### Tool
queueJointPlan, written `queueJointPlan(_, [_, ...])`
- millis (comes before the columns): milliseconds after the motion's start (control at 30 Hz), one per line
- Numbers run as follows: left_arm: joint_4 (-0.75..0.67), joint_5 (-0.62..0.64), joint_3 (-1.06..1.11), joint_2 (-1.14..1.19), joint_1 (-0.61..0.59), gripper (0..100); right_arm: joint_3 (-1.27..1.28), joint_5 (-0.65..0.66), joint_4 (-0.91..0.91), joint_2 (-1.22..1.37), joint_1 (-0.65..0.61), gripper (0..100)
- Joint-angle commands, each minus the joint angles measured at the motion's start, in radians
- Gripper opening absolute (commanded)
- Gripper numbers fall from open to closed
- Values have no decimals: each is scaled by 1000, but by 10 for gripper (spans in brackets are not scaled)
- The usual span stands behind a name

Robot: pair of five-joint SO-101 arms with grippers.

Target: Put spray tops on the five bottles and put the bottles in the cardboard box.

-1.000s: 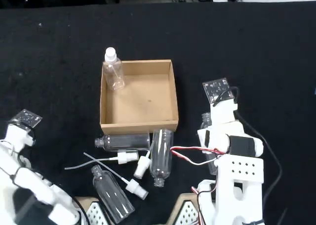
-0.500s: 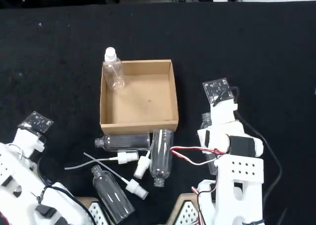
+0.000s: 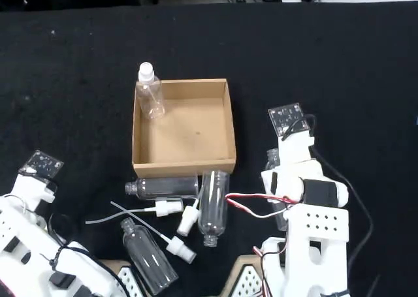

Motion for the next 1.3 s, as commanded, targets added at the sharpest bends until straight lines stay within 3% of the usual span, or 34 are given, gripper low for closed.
queueJointPlan(0, [-18,-493,-5,-21,-19,229,-8,2,-25,-24,-9,11])
queueJointPlan(333, [37,-431,-8,23,-2,229,-8,2,-25,-24,-9,11])
queueJointPlan(567, [101,2,-140,51,228,229,-8,2,-25,-24,-9,11])
queueJointPlan(667, [103,104,-197,68,274,229,-8,2,-25,-24,-9,11])
queueJointPlan(767, [163,15,-246,92,242,229,-8,2,-25,-24,-9,11])
queueJointPlan(867, [351,-273,-317,109,131,229,-8,2,-25,-24,-9,11])
queueJointPlan(933, [393,-405,-355,115,48,229,-8,2,-25,-24,-9,11])
queueJointPlan(1133, [219,-427,-303,186,-70,229,-8,2,-25,-24,-9,11])
queueJointPlan(1267, [187,-420,-262,258,-85,229,-8,2,-25,-24,-9,11])
